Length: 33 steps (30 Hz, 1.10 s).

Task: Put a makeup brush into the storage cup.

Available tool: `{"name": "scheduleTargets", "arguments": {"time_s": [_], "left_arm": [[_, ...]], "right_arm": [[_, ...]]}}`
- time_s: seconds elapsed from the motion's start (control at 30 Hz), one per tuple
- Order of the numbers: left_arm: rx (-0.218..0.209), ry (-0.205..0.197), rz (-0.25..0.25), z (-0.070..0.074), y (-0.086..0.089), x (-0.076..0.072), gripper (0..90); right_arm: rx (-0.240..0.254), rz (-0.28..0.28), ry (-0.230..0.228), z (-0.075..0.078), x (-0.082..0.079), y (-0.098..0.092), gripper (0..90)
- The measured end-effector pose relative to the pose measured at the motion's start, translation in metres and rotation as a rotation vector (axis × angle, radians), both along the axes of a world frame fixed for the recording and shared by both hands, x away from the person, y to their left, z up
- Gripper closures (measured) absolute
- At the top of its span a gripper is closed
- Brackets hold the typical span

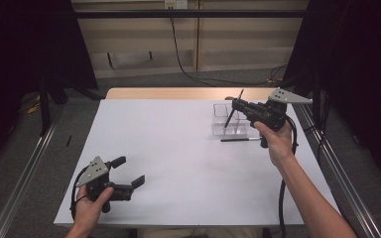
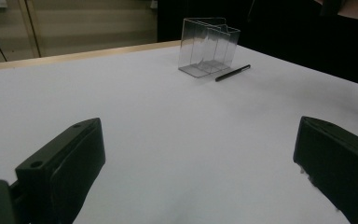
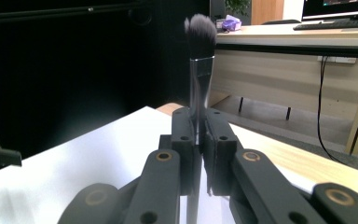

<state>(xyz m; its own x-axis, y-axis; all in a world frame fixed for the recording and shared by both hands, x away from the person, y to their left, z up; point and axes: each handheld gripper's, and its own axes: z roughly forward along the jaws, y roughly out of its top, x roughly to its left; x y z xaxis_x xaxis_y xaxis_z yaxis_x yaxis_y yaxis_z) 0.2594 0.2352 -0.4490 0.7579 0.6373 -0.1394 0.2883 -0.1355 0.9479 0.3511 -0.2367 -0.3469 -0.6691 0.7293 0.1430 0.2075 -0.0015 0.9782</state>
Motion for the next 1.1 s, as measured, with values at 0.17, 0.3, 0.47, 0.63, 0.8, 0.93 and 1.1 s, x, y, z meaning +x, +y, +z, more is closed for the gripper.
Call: {"name": "scheduleTargets", "arguments": {"time_s": [0.17, 0.3, 0.47, 0.63, 0.8, 0.93, 1.1], "left_arm": [[-0.003, -0.003, -0.019, 0.000, -0.004, 0.000, 2.2], [-0.009, -0.024, -0.024, 0.001, -0.003, -0.001, 2.2], [-0.030, -0.023, -0.019, 0.001, -0.004, 0.000, 2.2], [-0.014, -0.043, -0.028, 0.002, -0.004, 0.000, 2.2], [-0.009, -0.048, -0.026, 0.001, -0.004, 0.002, 2.1], [-0.016, -0.049, -0.028, 0.002, -0.006, 0.002, 2.2], [0.005, -0.053, -0.021, 0.002, -0.004, 0.003, 2.2]], "right_arm": [[-0.011, -0.009, 0.003, 0.005, 0.010, 0.004, 83.8], [-0.032, -0.019, 0.003, 0.007, 0.020, 0.006, 83.8], [-0.033, -0.024, -0.008, 0.011, 0.029, 0.010, 83.8], [-0.054, -0.032, -0.012, 0.014, 0.036, 0.017, 83.7], [-0.068, -0.048, 0.007, 0.010, 0.044, 0.021, 83.7], [-0.076, -0.079, 0.017, 0.007, 0.053, 0.020, 83.7], [-0.078, -0.098, 0.032, 0.011, 0.061, 0.023, 83.8]]}}
